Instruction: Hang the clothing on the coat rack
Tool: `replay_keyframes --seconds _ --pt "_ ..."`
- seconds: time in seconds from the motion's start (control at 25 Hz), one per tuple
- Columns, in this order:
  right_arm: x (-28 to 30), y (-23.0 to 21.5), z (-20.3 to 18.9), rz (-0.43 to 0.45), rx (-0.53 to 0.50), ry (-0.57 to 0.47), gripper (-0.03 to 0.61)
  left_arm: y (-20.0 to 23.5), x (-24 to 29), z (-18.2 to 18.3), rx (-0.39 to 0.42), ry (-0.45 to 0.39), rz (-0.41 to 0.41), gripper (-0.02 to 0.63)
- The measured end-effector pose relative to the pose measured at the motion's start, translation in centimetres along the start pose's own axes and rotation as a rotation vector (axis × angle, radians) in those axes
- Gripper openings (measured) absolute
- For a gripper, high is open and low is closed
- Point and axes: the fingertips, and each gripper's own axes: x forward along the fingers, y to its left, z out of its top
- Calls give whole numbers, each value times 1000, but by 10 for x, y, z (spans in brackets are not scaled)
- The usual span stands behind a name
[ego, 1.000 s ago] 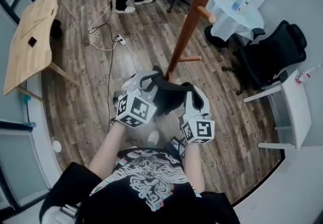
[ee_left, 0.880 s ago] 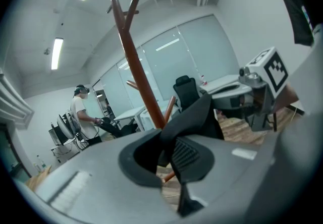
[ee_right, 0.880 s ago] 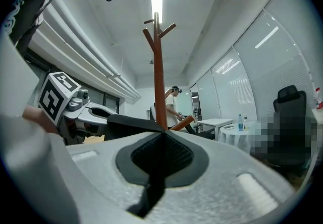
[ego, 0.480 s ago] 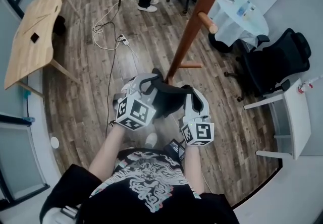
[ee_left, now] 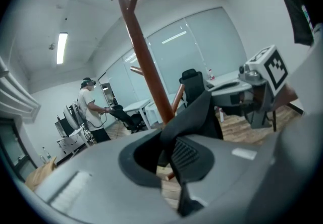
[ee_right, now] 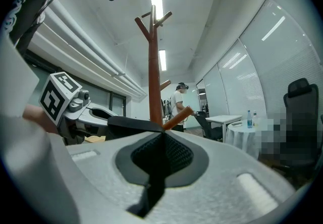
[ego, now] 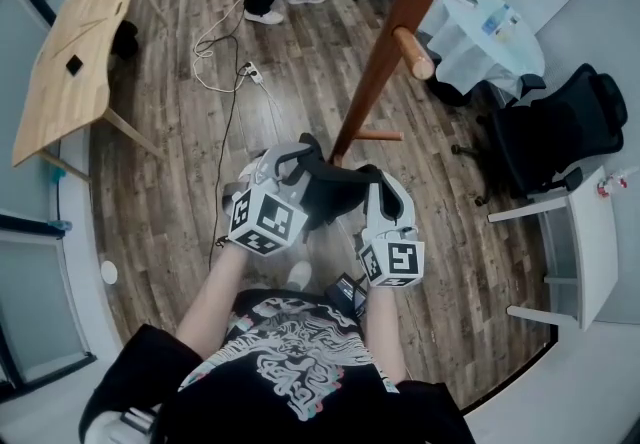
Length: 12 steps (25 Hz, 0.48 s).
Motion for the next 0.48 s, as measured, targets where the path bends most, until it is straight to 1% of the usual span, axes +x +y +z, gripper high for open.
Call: replay_keyframes --seconds 0.48 --pt "15 -14 -5 17 6 1 2 5 19 -5 -9 30 3 17"
